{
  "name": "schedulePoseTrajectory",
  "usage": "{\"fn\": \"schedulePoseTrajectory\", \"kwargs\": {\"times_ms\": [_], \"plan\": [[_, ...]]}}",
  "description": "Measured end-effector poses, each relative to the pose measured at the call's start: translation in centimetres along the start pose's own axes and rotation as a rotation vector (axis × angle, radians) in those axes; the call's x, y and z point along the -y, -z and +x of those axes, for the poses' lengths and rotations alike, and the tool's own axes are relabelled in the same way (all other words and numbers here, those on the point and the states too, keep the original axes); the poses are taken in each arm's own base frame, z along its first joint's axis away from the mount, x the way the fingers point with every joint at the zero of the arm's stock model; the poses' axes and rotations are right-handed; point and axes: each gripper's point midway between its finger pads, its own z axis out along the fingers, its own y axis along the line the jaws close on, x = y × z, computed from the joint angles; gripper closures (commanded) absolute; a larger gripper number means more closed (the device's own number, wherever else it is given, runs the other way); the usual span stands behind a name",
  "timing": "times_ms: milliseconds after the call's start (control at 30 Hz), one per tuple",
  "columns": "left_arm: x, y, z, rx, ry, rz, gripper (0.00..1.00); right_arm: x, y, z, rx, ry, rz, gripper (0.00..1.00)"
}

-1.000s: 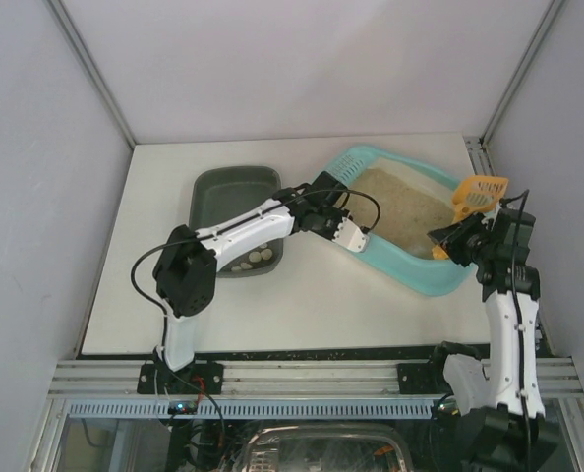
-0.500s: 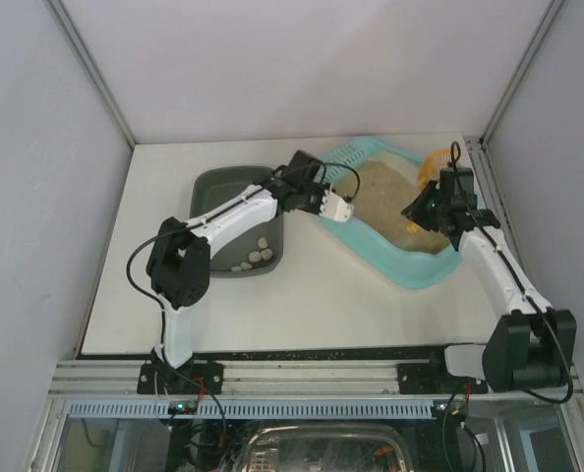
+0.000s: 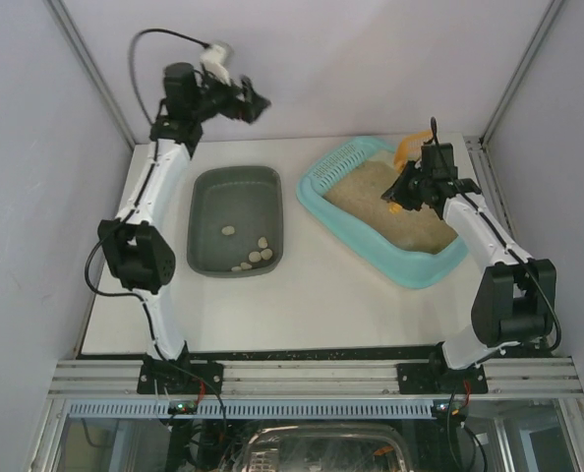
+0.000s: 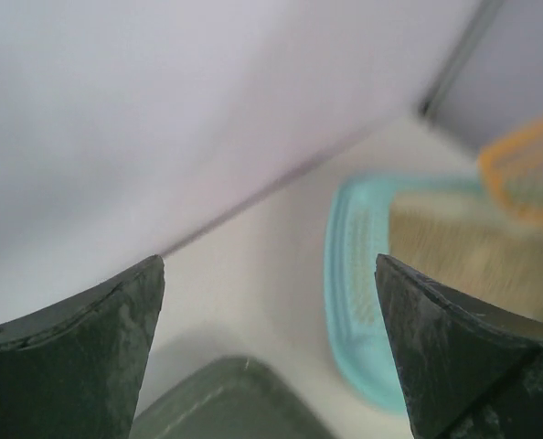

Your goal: Clean the litter box

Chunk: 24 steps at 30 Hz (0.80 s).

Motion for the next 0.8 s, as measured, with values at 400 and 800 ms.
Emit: {"fn": "schedulePoseTrajectory", "kwargs": {"times_ms": [400,800], "plan": [[-8.4,2.5,1.4,0.359,1.089,-0.378,0.0,-3.0,-1.5,-1.5,-0.146,-0.026,0.009,1.0],[-2.1,1.5,8.8,0.075,1.316,-0.529,0.0,4.1,4.9,7.4,-0.384,0.085,0.355,1.0]]}}
